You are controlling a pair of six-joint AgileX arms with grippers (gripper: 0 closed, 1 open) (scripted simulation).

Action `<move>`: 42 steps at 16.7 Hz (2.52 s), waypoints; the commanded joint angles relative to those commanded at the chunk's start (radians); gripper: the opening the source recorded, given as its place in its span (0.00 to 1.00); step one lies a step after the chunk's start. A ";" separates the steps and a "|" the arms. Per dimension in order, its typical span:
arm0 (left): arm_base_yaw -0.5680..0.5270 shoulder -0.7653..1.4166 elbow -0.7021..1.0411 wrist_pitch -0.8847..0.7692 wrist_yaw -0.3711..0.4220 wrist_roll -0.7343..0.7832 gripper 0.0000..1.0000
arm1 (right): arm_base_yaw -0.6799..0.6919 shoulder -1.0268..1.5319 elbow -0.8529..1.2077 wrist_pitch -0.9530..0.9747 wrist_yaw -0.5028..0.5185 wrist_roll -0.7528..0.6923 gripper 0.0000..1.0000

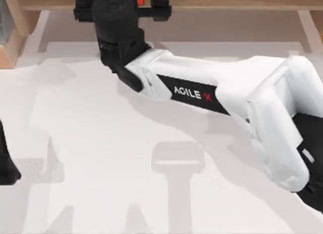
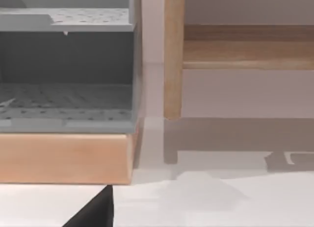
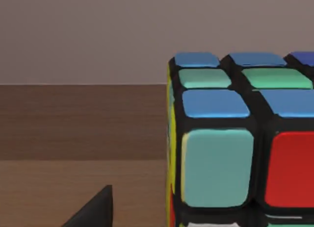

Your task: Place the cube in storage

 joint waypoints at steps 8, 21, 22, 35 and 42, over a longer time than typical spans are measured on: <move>0.000 0.000 0.000 0.000 0.000 0.000 1.00 | -0.011 0.029 0.051 -0.022 -0.011 -0.001 0.85; 0.000 0.000 0.000 0.000 0.000 0.000 1.00 | -0.011 0.029 0.051 -0.022 -0.011 -0.001 0.00; 0.000 0.000 0.000 0.000 0.000 0.000 1.00 | -0.011 0.029 0.051 -0.022 -0.011 -0.001 0.00; 0.000 0.000 0.000 0.000 0.000 0.000 1.00 | 0.014 -0.059 -0.046 -0.014 0.009 0.002 0.00; 0.000 0.000 0.000 0.000 0.000 0.000 1.00 | 0.012 -0.072 -0.056 -0.020 0.007 0.002 0.00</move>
